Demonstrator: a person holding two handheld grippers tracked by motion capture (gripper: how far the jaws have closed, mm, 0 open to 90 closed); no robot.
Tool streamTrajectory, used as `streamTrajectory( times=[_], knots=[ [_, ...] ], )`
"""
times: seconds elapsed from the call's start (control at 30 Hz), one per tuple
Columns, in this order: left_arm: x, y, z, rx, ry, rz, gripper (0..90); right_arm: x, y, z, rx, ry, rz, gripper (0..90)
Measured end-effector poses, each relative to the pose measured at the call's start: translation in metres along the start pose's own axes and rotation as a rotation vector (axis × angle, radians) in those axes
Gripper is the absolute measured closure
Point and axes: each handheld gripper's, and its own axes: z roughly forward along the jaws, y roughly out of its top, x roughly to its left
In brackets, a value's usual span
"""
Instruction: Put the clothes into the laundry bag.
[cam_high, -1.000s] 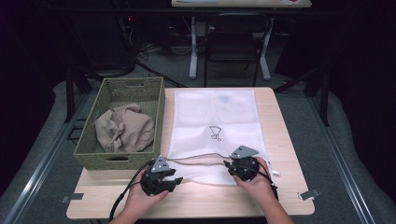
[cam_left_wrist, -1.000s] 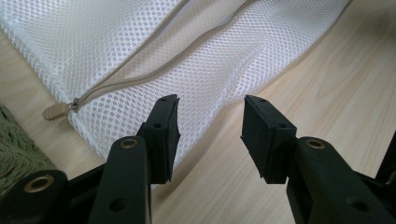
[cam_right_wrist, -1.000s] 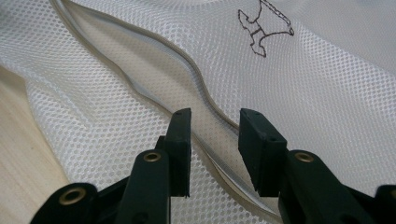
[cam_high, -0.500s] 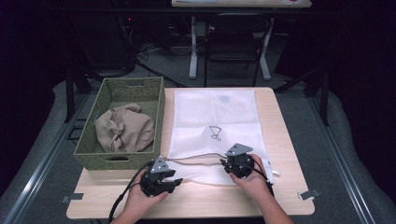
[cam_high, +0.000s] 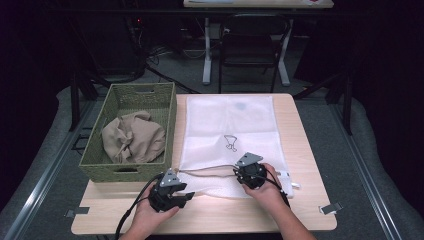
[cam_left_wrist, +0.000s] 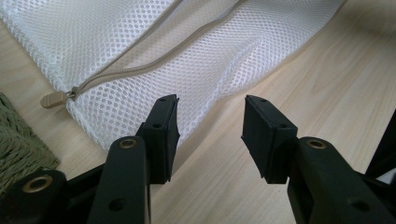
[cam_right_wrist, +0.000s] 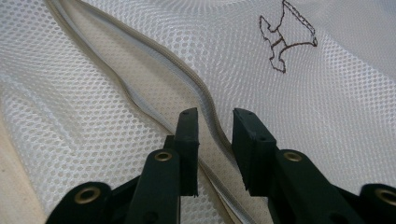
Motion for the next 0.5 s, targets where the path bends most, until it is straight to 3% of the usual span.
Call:
streamTrajectory(
  times=[0.5],
  knots=[
    [-0.0023, -0.0001, 0.0030, 0.005, -0.007, -0.001, 55.1, 0.0008, 0.0036, 0.0057, 0.027, 0.000, -0.026, 79.2]
  ],
)
